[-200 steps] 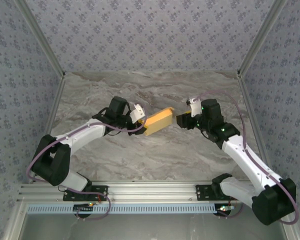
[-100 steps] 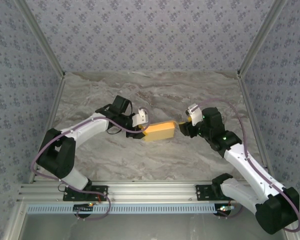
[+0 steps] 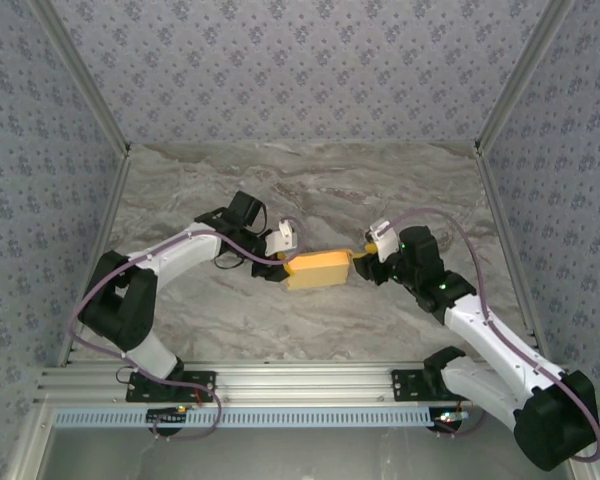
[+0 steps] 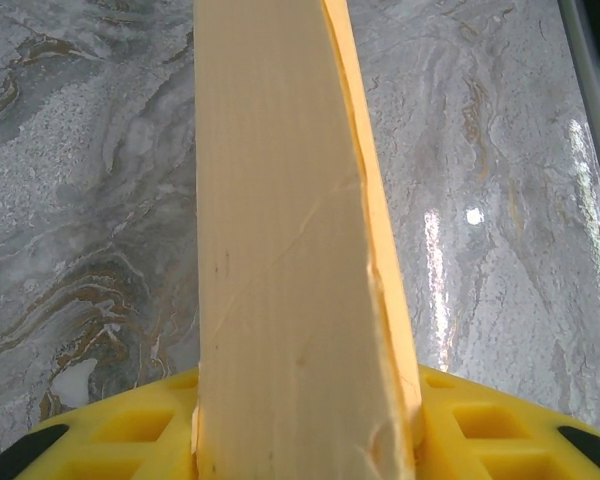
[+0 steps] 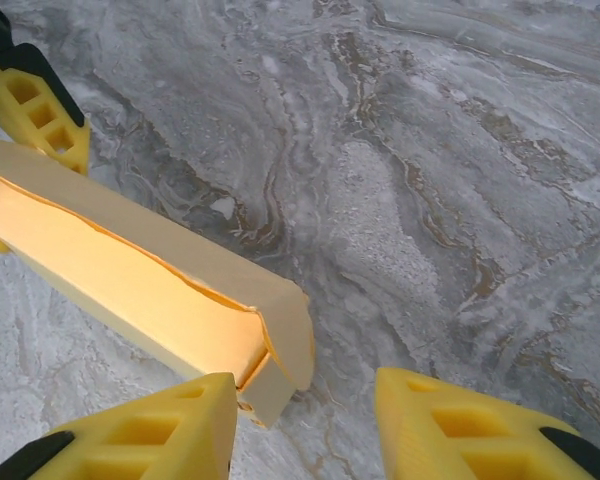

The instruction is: Fold the paper box

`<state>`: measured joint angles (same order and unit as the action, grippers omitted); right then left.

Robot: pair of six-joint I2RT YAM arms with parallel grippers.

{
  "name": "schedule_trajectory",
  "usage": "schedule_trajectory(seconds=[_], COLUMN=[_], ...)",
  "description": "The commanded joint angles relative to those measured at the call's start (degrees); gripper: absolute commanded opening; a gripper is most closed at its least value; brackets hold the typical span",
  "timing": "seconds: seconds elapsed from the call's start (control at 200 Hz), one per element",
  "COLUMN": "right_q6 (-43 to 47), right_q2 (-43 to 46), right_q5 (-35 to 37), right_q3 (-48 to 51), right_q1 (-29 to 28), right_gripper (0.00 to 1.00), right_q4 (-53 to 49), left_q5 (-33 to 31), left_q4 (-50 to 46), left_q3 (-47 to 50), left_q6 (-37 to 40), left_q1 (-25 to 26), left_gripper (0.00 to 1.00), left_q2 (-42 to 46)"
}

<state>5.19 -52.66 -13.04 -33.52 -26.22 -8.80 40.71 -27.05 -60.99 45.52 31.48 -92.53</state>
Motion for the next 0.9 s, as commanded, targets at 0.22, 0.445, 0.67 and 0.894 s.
schedule_trajectory(seconds=[0.22, 0.445, 0.67, 0.894], right_q6=[2.4, 3.7, 3.9, 3.4], right_q2=[-2.2, -6.4, -7.3, -9.5], right_q5=[1.0, 0.8, 0.4, 0.4], right_q3=[1.3, 0.1, 0.1, -1.9], right_q1=[-2.8, -2.8, -1.9, -1.9], right_gripper=[0.43, 0.37, 0.26, 0.20], right_q4=[2.7, 2.7, 5.1, 3.6], left_q5=[2.3, 1.9, 1.7, 2.0], left_q4=[-1.5, -1.0, -0.9, -1.0], left_q3=[-1.0, -1.2, -1.4, -2.3], left_q6=[1.8, 1.8, 1.7, 1.6], left_q1=[-0.3, -0.3, -0.4, -0.2], left_gripper=[0.43, 0.43, 0.43, 0.43], left_q2=[-0.7, -0.8, -1.3, -2.6])
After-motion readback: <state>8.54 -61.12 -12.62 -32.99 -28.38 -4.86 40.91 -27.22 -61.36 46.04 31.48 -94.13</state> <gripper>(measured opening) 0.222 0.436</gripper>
